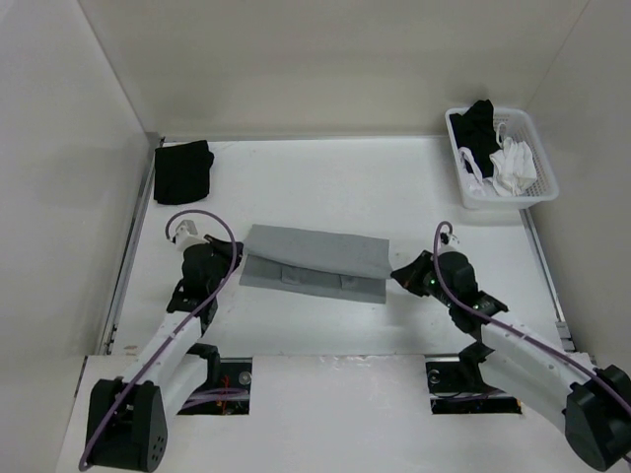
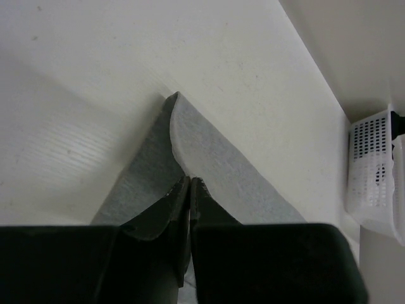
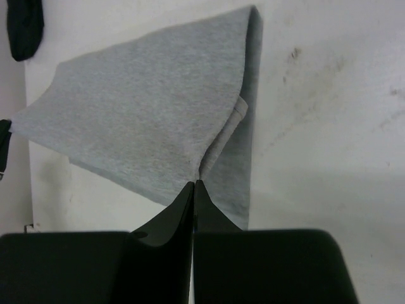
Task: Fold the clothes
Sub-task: Fold the tank top
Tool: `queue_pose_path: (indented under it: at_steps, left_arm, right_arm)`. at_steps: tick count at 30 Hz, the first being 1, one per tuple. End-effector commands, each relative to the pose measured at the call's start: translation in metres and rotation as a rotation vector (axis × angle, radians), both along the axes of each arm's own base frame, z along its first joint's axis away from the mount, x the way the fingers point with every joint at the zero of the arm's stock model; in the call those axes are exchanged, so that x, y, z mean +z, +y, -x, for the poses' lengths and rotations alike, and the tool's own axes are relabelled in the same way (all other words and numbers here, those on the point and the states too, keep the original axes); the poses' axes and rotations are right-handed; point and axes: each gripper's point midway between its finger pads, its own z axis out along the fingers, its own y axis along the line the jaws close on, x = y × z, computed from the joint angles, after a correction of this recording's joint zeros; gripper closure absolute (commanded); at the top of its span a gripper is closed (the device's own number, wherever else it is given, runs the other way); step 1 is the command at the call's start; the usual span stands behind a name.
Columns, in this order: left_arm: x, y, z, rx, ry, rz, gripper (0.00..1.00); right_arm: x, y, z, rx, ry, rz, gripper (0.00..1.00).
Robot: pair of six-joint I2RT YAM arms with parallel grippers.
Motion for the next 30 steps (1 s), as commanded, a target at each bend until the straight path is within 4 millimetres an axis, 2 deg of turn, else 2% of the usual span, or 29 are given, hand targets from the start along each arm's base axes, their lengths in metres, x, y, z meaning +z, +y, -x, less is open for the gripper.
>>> queue_pose_path:
  at_steps: [1,6,12,15,18,21,25,28,30]
  left_arm:
    - [-0.003,0.002,0.013,-0.013,-0.006,0.0,0.98]
    - [-0.019,0.01,0.032,0.0,0.013,-0.012,0.97]
    - [-0.039,0.022,0.042,0.021,0.066,-0.038,0.93]
    - [-0.044,0.022,0.042,0.025,0.088,-0.032,0.83]
    - [-0.036,0.026,0.04,0.036,0.069,-0.037,0.77]
    - [-0.021,0.03,0.037,0.047,0.033,-0.044,0.77]
    - [0.0,0.016,0.029,0.002,-0.012,-0.04,0.77]
    - [0.011,-0.006,0.023,-0.062,-0.044,-0.03,0.78]
    - [0.015,-0.02,0.021,-0.095,-0.062,-0.03,0.78]
  right_arm:
    - [-0.009,0.004,0.015,-0.013,0.055,-0.023,0.99]
    - [-0.025,0.005,0.034,-0.049,0.131,-0.029,1.0]
    - [-0.04,0.01,0.057,-0.058,0.209,-0.05,0.99]
    - [-0.045,0.006,0.056,-0.088,0.223,-0.009,0.89]
    - [-0.041,0.006,0.052,-0.084,0.2,0.007,0.65]
    - [-0.03,0.01,0.046,-0.044,0.141,0.015,0.52]
    - [-0.029,0.007,0.026,-0.055,0.104,0.015,0.46]
    - [-0.04,0.009,0.015,-0.036,0.134,0.008,0.5]
    - [-0.041,0.014,0.01,-0.022,0.132,-0.026,0.53]
